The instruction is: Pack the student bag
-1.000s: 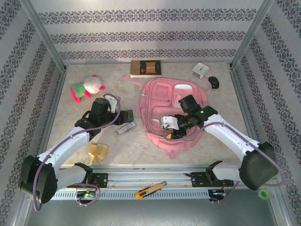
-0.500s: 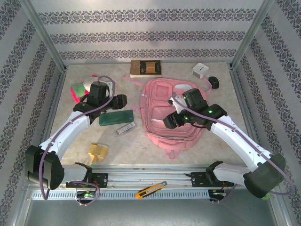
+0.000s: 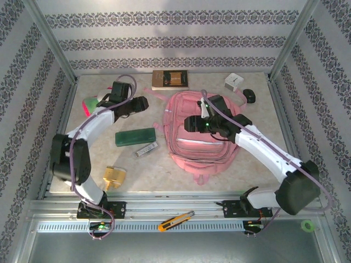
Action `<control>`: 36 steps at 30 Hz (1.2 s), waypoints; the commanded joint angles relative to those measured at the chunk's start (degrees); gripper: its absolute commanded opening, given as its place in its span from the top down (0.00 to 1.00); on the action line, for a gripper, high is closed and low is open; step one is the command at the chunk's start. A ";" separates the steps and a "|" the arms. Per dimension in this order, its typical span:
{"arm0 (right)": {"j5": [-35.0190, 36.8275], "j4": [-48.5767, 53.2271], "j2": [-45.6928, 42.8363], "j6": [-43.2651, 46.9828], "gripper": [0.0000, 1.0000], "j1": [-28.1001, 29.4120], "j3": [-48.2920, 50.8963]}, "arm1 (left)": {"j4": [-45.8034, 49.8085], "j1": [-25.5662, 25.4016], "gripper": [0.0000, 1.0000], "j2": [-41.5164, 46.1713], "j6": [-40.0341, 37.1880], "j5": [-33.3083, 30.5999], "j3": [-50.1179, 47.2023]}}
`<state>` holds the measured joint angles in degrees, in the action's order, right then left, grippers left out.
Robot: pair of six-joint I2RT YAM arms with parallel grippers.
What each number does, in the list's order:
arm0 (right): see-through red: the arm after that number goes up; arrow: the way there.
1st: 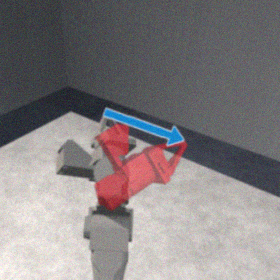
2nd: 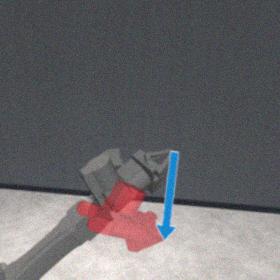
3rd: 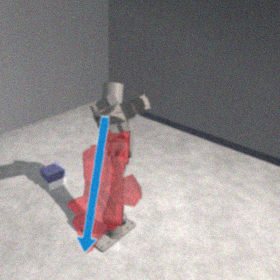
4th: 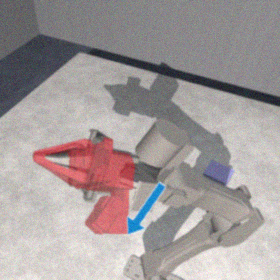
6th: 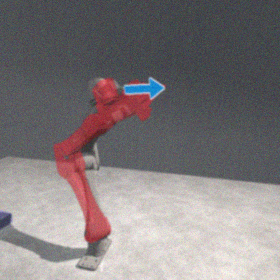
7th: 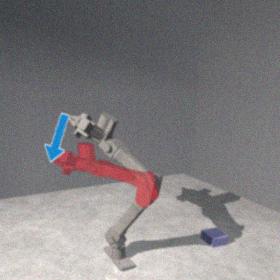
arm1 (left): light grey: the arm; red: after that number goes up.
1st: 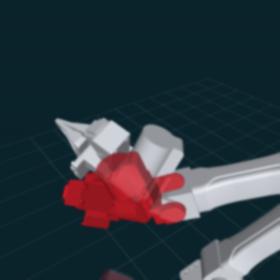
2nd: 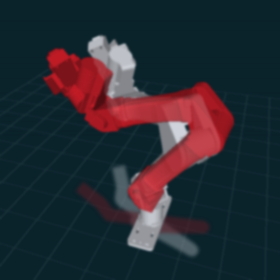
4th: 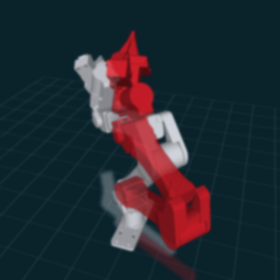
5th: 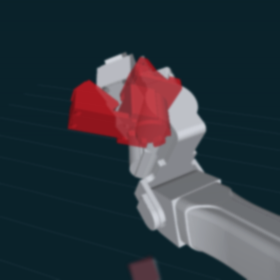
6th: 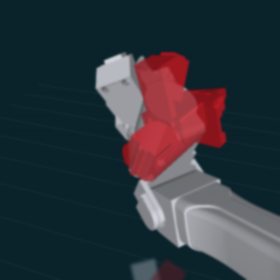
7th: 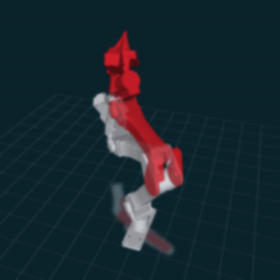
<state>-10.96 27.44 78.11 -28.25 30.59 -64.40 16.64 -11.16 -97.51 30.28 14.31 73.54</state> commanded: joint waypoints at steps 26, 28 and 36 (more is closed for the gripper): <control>-2.28 -22.00 20.48 -8.34 0.34 -5.44 -9.50 | -4.87 2.73 0.51 -48.99 26.44 -2.53 48.99; -2.39 -21.93 20.73 -7.87 0.34 -5.66 -9.68 | -4.42 2.72 0.51 -51.02 26.75 -2.09 51.98; -1.95 -21.64 20.94 -6.75 0.35 -5.98 -10.08 | -4.60 2.81 0.56 -55.70 28.31 -1.09 58.08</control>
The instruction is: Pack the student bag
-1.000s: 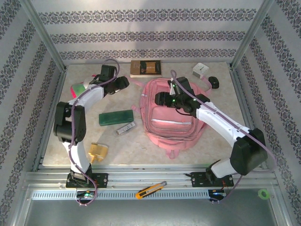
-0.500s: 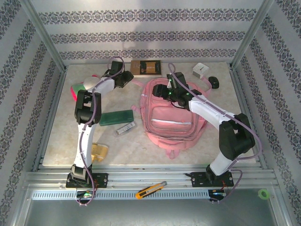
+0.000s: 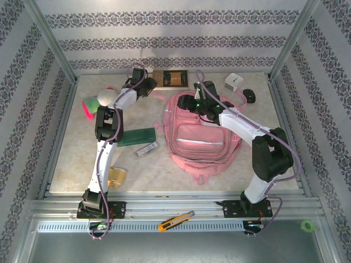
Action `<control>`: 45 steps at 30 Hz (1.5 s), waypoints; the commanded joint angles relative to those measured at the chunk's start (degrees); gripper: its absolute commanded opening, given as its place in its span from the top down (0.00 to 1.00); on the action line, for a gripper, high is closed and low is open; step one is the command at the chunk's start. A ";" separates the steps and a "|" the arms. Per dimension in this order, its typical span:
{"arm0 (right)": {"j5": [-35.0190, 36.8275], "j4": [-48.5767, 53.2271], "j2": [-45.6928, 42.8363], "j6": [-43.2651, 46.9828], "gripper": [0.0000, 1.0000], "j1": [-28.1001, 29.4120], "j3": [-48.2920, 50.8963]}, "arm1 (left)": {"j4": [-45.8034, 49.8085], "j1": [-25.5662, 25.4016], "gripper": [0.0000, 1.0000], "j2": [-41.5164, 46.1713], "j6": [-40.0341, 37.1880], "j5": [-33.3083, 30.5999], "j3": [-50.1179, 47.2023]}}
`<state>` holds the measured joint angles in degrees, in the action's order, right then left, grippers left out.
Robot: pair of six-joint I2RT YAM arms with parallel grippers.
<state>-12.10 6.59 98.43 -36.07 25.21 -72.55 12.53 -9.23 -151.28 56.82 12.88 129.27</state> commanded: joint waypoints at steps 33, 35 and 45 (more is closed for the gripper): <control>-2.26 -0.92 2.78 0.20 0.36 -0.78 -3.03 | -15.76 0.71 0.55 -2.35 0.78 4.64 3.27; -2.33 -0.91 2.97 0.20 0.36 -0.78 -3.20 | -17.15 0.71 0.53 -2.76 1.05 5.00 3.35; -3.36 -0.97 4.44 0.13 0.36 -0.77 -4.17 | -19.22 0.75 0.46 -7.56 1.18 6.92 9.35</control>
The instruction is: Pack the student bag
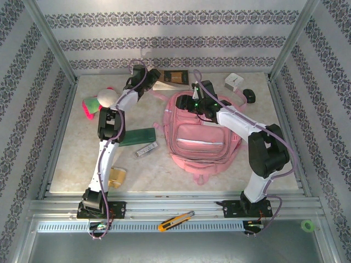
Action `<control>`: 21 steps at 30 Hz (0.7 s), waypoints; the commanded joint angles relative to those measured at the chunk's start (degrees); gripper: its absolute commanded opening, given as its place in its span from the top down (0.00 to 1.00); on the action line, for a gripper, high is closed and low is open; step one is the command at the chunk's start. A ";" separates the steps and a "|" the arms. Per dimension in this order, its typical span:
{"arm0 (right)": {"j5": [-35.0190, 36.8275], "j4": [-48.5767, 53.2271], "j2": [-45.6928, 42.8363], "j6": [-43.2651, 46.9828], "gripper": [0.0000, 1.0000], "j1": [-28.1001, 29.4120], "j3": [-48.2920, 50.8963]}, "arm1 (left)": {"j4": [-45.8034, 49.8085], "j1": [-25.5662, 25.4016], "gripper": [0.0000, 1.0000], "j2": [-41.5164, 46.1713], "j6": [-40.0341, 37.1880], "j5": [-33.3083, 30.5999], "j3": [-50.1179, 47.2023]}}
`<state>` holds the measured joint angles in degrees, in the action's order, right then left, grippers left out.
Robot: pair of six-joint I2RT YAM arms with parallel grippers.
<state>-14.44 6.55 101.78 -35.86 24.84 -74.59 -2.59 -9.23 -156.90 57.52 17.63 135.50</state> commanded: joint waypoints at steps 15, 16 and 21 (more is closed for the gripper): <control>-2.09 -1.26 2.94 -0.44 0.37 -0.40 -3.37 | -6.67 0.75 0.50 -1.17 0.12 1.90 3.89; -2.08 -1.25 2.91 -0.50 0.37 -0.41 -3.33 | -5.66 0.71 0.53 -0.61 -0.44 1.30 3.52; -1.73 -1.22 2.12 -0.53 0.37 -0.41 -2.94 | -1.37 0.75 0.74 2.56 -1.86 -1.15 -0.09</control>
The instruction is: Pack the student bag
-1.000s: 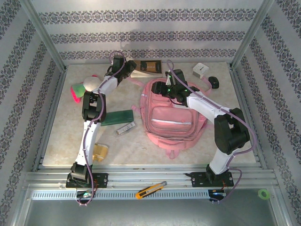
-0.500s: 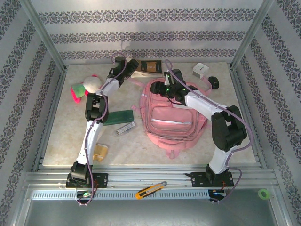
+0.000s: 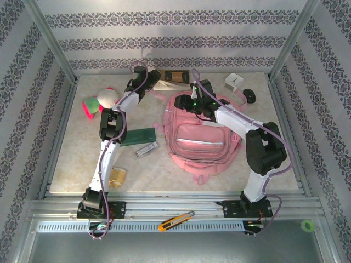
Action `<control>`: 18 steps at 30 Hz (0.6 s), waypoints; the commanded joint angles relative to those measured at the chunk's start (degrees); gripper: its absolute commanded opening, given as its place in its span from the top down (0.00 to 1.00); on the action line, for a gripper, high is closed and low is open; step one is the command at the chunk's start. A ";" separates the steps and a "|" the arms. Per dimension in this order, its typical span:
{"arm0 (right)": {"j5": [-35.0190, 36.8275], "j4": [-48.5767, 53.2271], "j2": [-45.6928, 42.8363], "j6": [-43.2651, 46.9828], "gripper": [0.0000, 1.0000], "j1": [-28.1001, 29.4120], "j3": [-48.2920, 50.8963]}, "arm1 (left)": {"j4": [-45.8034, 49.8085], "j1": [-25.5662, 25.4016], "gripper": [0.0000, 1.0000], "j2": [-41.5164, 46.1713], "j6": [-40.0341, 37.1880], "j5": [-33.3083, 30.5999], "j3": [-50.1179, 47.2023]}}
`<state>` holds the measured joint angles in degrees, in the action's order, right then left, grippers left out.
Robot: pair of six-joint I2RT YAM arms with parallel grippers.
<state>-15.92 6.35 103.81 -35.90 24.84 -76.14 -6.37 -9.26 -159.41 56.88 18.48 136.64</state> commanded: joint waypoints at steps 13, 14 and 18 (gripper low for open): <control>1.40 -1.05 -4.40 -0.79 0.37 -0.23 0.33 | 11.06 0.56 1.00 16.16 -17.36 -2.96 0.94; 1.45 -1.05 -5.17 -0.84 0.37 -0.31 0.45 | 12.36 0.56 1.00 17.62 -19.12 -2.38 1.36; 1.40 -1.27 -8.66 -1.51 0.35 -0.91 1.20 | 17.17 0.39 1.00 24.12 -23.18 0.13 1.85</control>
<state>-15.44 6.33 99.13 -36.34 24.82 -75.57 8.47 -9.26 -143.17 39.94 16.38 134.72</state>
